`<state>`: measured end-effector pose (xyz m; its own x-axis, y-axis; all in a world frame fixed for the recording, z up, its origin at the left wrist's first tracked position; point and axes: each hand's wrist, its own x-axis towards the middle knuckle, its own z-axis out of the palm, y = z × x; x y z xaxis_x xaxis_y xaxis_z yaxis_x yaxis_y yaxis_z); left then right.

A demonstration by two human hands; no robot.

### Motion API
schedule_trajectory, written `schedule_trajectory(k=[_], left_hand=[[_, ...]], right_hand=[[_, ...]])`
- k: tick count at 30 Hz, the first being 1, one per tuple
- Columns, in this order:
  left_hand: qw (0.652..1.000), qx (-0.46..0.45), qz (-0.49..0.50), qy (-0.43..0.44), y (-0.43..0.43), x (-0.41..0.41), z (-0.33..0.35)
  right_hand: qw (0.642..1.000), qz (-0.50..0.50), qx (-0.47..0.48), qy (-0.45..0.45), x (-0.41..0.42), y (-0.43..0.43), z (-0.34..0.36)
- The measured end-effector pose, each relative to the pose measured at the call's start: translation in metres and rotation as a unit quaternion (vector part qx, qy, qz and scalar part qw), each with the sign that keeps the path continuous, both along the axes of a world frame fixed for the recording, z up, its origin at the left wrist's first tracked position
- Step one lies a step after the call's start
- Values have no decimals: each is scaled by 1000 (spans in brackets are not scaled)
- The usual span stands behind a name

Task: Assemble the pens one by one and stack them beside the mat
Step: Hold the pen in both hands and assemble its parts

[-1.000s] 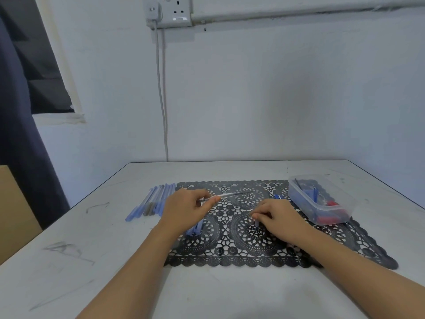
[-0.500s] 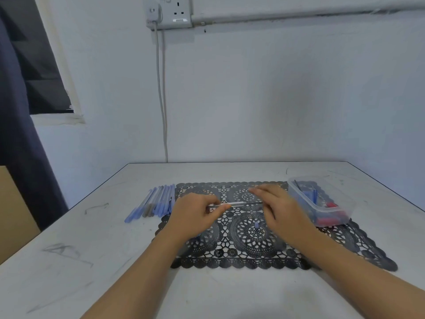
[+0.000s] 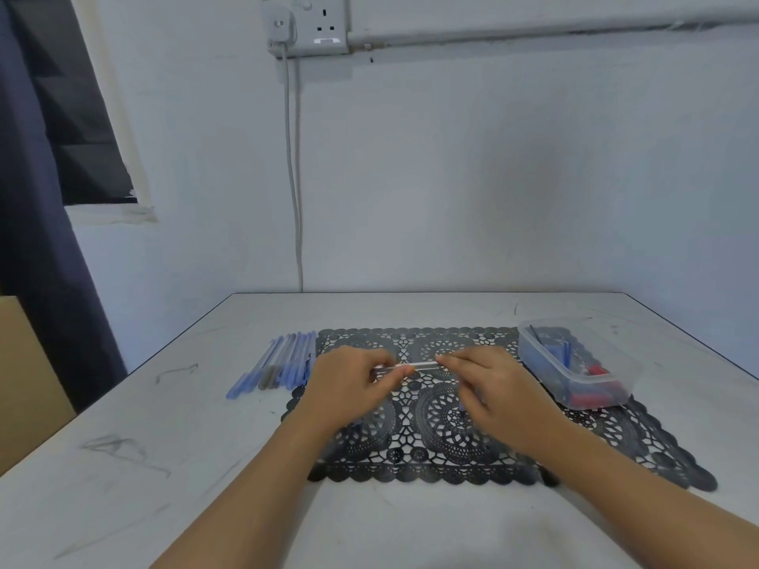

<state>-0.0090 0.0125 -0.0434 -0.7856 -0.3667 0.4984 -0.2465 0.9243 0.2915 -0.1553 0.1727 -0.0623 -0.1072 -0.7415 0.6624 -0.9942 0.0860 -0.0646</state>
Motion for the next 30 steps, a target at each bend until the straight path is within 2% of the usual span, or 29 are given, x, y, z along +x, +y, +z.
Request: schedule_trajectory(k=[10,17,20,25,30], left_hand=[[1000,-5,-2,-13,-3,0,-1],[1000,13,-7,-3,-5,-1,-3],[1000,20,-4,2,-7,-1,-3],[1000,13,5,2,-10,-1,-4],[1000,18,7,5,-10,0,-4]], right_hand=[[998,-35,-20,52,-16,2,3],[998,-37,-25,36,-17,3,7],[996,-59,-5,72,-20,5,9],[990,-97,-31,93,-29,9,12],[985,-160,-43,55,-44,14,15]])
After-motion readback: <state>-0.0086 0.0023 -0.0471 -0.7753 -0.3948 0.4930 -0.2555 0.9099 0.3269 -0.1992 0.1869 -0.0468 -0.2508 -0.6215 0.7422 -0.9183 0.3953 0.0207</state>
